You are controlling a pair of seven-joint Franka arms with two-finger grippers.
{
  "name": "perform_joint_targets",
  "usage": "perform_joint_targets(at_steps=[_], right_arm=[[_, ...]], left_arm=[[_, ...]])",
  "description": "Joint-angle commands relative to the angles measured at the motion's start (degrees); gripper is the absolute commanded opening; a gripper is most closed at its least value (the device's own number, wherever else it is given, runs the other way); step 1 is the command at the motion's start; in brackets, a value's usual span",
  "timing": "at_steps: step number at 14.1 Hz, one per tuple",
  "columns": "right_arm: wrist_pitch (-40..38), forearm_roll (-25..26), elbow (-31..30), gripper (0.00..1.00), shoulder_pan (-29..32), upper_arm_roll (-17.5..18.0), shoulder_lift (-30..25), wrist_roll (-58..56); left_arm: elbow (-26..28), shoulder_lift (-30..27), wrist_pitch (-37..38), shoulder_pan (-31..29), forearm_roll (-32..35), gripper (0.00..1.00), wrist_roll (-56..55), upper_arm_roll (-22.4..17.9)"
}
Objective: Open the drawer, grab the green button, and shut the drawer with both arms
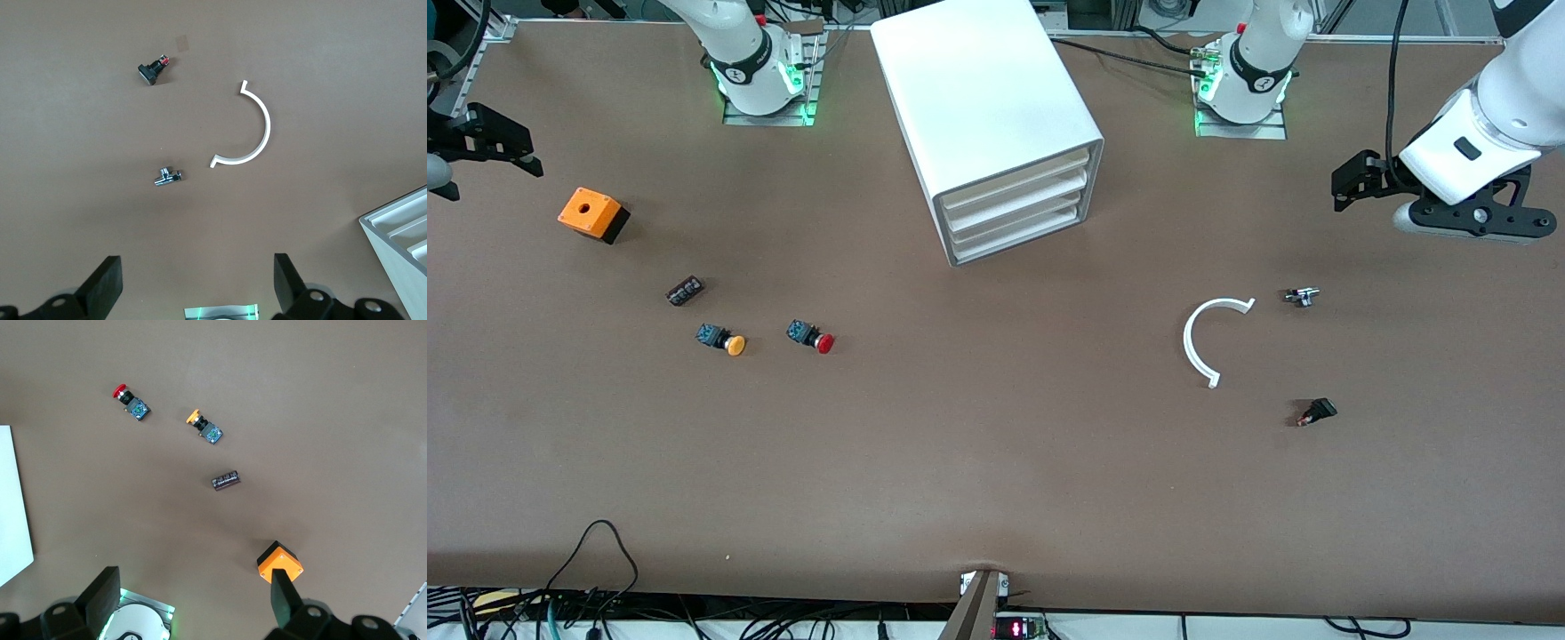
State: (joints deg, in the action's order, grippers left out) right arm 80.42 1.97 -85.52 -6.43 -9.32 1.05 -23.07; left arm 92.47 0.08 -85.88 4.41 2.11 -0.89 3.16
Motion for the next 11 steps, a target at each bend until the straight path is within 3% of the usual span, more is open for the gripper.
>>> perform_joint_targets(at_steps=[1, 11], right_arm=[[-0.09, -0.56, 0.18, 1.0, -0.16, 0.0, -0.43, 0.13], [0.35, -2.76, 0.18, 1.0, -0.08, -0.17, -0.35, 0.31]], left_arm=[[-1.33, 0.8, 0.71, -0.1, 0.35, 1.0, -0.16, 0.18], [-1.16, 0.8, 0.97, -0.01, 0.26, 1.0, -0.16, 0.44]])
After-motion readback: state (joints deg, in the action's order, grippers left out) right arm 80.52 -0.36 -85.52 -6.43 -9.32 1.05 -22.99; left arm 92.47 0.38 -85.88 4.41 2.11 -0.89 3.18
